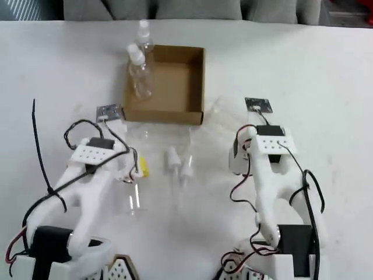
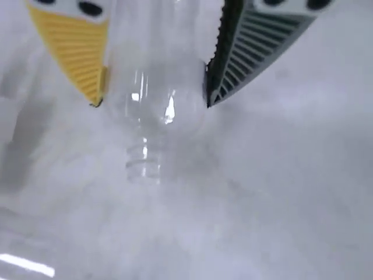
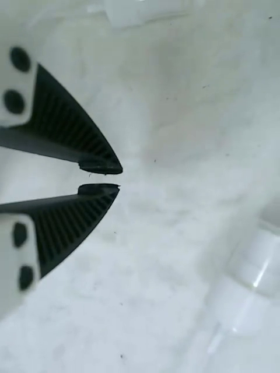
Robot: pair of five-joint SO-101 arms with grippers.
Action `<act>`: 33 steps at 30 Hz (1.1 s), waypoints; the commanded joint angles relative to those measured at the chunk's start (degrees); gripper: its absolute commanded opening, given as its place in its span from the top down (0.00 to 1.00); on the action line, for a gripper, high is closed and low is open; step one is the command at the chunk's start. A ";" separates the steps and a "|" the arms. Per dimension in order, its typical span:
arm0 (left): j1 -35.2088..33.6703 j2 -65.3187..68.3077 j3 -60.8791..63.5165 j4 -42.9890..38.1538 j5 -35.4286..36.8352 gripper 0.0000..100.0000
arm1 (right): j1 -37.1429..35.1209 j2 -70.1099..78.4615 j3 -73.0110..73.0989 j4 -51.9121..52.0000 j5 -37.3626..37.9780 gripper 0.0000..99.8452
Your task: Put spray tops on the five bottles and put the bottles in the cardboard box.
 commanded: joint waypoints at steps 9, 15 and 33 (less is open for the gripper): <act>0.13 0.31 2.37 -5.63 0.44 0.73 | 0.48 -0.13 0.09 -0.57 0.70 0.98; 0.22 0.40 2.99 -5.80 0.09 0.73 | 0.48 -0.13 0.18 -0.57 0.70 0.98; 0.13 0.31 -13.19 16.88 -8.97 0.64 | 0.57 -0.13 0.26 -0.57 0.70 0.98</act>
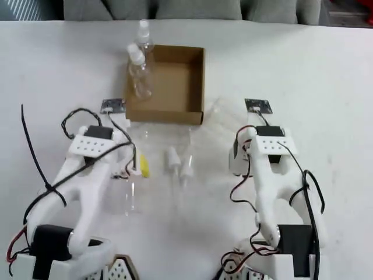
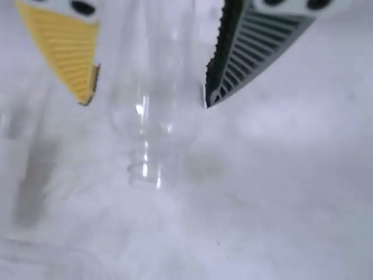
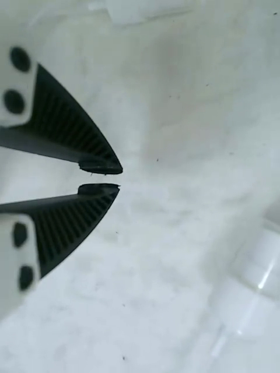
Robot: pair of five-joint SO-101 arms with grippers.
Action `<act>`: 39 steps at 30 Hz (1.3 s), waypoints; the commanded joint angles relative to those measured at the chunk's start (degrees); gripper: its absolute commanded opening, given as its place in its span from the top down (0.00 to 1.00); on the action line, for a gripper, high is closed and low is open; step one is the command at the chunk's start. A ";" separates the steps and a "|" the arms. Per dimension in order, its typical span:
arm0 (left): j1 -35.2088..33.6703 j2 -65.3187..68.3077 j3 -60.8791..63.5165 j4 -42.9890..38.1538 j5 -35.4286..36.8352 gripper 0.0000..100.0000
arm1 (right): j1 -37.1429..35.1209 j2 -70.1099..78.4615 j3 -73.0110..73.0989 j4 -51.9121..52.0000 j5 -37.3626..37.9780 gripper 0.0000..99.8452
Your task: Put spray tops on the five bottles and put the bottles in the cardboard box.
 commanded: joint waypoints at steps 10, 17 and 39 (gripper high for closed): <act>-0.22 -0.04 -3.08 2.55 -1.41 0.66 | 0.57 -0.13 -0.18 -0.57 0.70 0.98; -0.04 0.04 -3.16 2.73 -1.14 0.65 | 0.57 -0.13 -0.18 -0.57 0.70 0.98; 0.84 1.36 3.16 -6.15 6.42 0.65 | 0.75 -0.13 -0.09 -0.48 0.70 0.98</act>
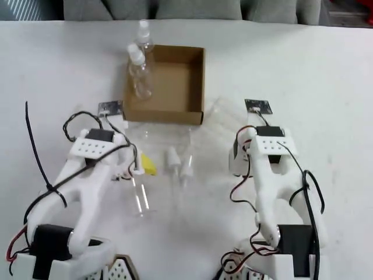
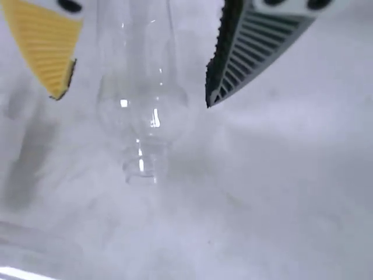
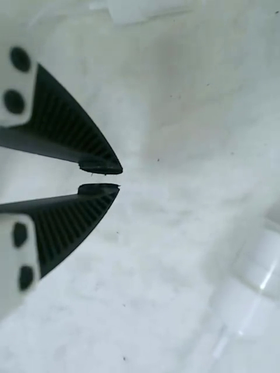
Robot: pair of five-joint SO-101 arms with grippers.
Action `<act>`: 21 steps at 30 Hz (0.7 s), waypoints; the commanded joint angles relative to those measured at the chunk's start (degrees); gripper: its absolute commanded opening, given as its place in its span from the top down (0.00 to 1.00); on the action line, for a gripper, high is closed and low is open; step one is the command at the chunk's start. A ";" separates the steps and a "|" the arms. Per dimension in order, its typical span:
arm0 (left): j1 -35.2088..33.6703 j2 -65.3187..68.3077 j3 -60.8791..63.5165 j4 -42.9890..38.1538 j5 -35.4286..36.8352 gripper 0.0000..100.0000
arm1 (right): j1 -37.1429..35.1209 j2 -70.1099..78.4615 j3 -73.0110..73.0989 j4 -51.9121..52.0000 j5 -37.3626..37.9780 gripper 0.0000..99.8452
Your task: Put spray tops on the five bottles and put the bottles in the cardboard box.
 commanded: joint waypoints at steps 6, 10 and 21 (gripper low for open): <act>0.75 7.52 -0.44 -5.63 1.93 0.65 | 0.66 -0.13 -0.26 -0.48 0.70 0.98; 0.75 10.24 -0.44 -8.26 2.37 0.65 | 0.75 -0.13 -0.26 -0.48 0.70 0.98; 3.74 10.51 -0.09 -8.70 4.22 0.66 | 0.66 -0.13 -0.26 -0.57 0.79 0.98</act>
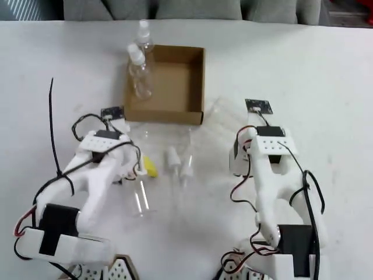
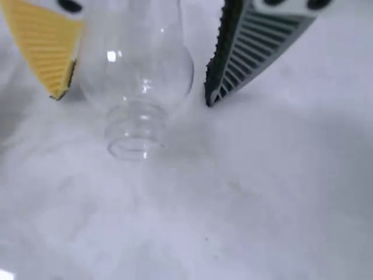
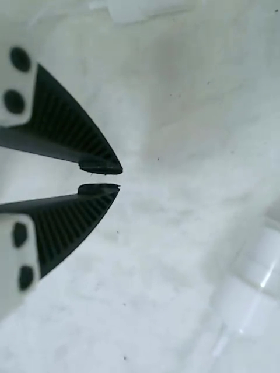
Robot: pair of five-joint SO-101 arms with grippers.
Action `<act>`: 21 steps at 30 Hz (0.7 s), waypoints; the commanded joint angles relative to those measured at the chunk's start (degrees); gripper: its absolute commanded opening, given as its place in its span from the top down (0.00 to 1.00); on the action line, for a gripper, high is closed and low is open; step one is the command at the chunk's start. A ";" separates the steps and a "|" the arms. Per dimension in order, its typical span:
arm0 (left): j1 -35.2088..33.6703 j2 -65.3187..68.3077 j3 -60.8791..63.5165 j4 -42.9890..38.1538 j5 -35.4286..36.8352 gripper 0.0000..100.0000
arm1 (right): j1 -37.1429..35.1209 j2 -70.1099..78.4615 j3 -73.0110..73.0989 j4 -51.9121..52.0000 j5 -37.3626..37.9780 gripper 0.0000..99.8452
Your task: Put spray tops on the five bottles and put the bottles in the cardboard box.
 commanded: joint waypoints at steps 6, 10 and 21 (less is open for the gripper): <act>3.65 -0.48 -1.67 -1.49 -0.18 0.95 | 0.48 -0.13 -0.26 -0.57 0.79 0.98; 3.47 -3.91 -2.55 0.79 -3.87 0.94 | 0.48 -0.13 -0.26 -0.57 0.79 0.98; 3.38 -7.69 -2.11 1.93 -3.52 0.81 | 0.48 -0.13 -0.26 -0.57 0.79 0.98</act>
